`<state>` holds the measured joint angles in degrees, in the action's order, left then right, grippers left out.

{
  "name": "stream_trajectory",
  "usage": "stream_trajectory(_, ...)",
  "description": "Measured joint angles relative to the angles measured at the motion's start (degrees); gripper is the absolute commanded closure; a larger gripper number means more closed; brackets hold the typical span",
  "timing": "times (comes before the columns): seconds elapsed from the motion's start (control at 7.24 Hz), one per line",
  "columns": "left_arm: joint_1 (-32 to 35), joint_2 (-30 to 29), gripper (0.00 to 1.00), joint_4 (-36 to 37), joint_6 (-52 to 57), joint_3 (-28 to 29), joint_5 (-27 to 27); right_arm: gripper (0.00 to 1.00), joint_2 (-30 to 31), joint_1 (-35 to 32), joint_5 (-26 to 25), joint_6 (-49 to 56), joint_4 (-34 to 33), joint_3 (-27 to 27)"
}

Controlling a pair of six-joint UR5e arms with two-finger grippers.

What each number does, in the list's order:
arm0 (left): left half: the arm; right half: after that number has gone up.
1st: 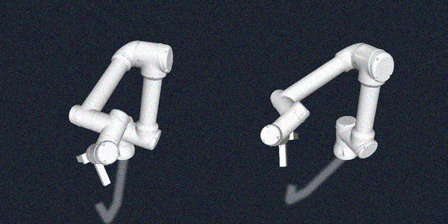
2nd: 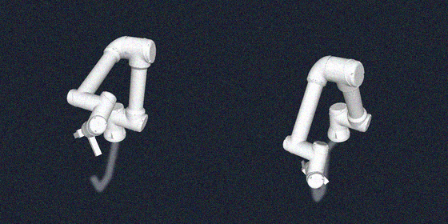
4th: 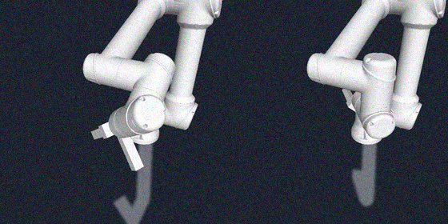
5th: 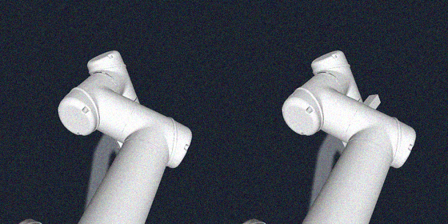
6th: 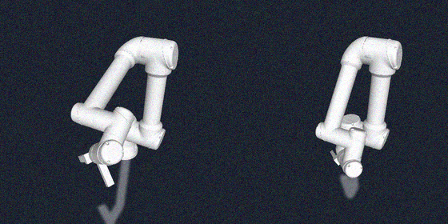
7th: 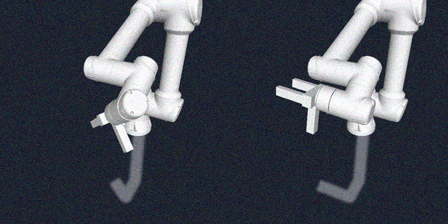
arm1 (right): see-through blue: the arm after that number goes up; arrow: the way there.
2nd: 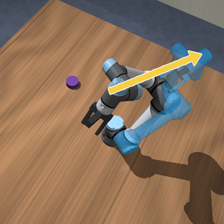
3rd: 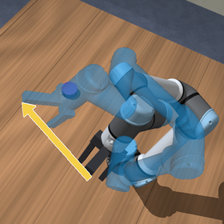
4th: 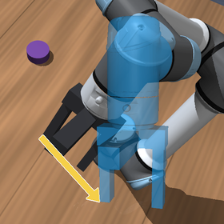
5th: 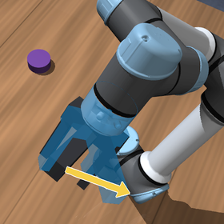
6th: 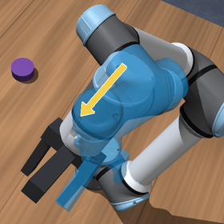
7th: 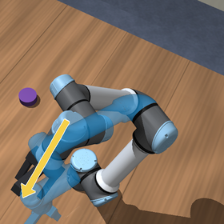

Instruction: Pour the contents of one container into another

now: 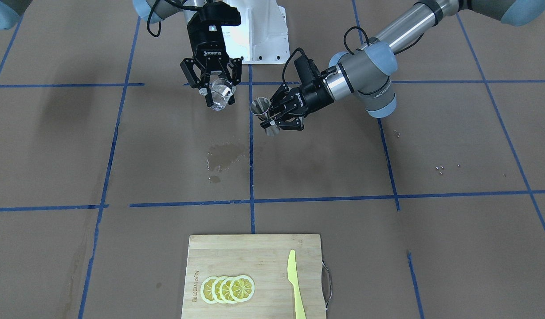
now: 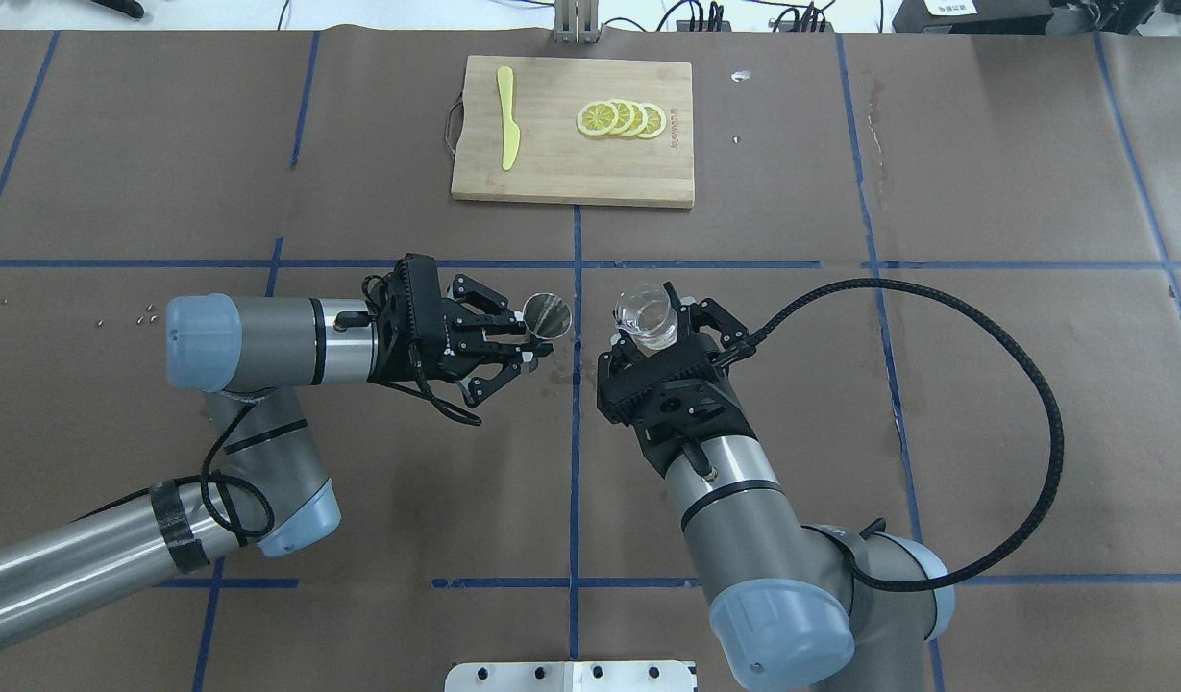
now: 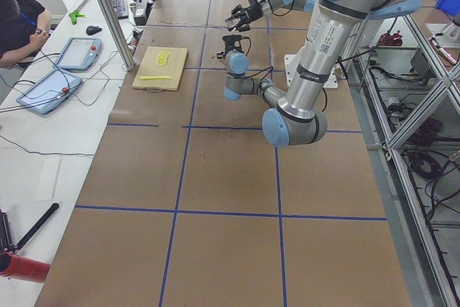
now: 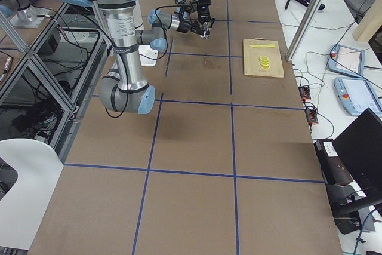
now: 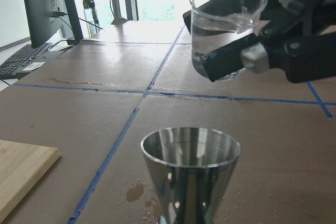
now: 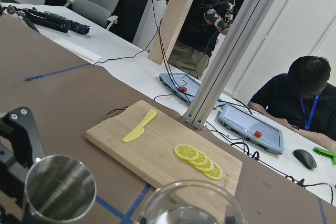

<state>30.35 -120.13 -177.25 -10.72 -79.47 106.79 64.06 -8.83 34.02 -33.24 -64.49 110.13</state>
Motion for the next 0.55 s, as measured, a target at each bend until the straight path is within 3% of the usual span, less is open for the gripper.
stream_trajectory(0.55, 0.0, -0.2, 1.0, 0.1, 0.0, -0.1, 0.0, 1.0, -3.4, -1.5, 0.0, 0.0, -6.7, -1.5)
